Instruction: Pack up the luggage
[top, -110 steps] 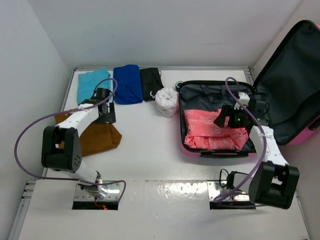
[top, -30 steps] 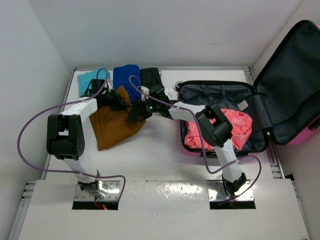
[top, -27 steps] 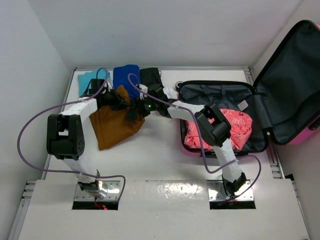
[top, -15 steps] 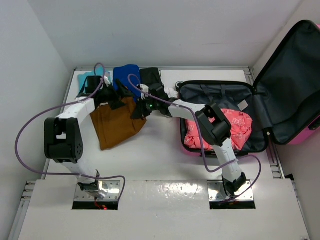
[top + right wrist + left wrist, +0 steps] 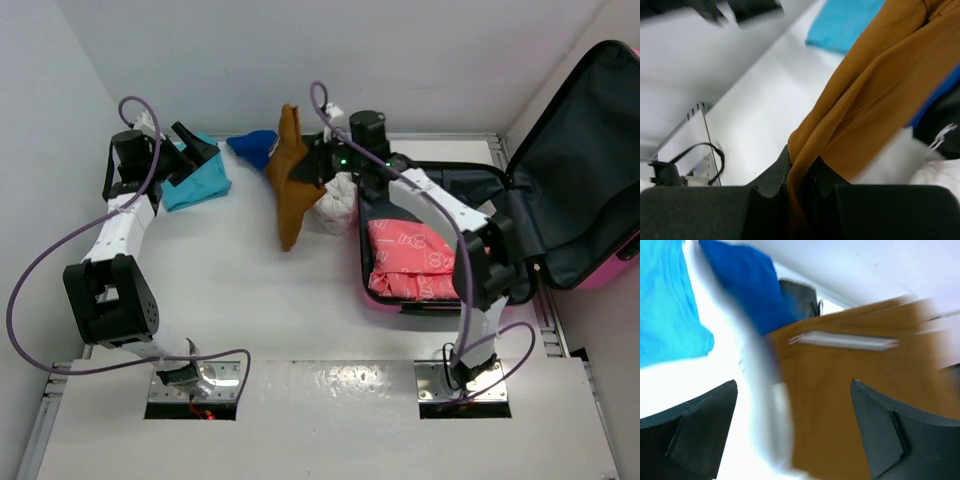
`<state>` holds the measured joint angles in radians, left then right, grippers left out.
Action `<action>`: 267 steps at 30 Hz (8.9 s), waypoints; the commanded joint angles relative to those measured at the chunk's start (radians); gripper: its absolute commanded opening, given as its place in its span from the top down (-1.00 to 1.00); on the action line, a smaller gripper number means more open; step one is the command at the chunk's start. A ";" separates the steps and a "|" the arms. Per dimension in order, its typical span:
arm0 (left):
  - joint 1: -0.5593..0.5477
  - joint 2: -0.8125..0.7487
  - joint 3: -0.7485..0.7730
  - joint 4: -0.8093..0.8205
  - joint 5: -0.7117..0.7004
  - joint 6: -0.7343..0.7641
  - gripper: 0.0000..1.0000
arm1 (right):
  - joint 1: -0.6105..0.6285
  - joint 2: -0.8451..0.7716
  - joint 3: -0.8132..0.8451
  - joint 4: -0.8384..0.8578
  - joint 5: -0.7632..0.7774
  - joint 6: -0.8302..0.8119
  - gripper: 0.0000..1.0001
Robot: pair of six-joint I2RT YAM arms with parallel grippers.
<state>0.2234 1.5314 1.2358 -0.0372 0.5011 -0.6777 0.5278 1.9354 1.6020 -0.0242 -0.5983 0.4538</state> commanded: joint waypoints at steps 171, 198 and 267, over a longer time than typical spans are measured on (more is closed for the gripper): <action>-0.575 0.116 0.280 -0.139 -0.315 0.242 -1.00 | -0.877 -0.579 -0.294 -0.563 0.183 -0.418 1.00; -0.529 0.153 0.226 -0.161 -0.493 0.270 -1.00 | -0.885 -0.018 -0.143 -0.458 0.501 -0.744 1.00; -0.444 0.942 0.843 -0.632 -0.771 0.342 -0.34 | -0.690 -0.584 -0.128 -0.655 0.427 -0.460 -0.39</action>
<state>-0.2348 2.4870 2.1197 -0.4908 -0.3244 -0.3351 -0.1673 1.3582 1.4330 -0.6685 -0.1799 -0.0216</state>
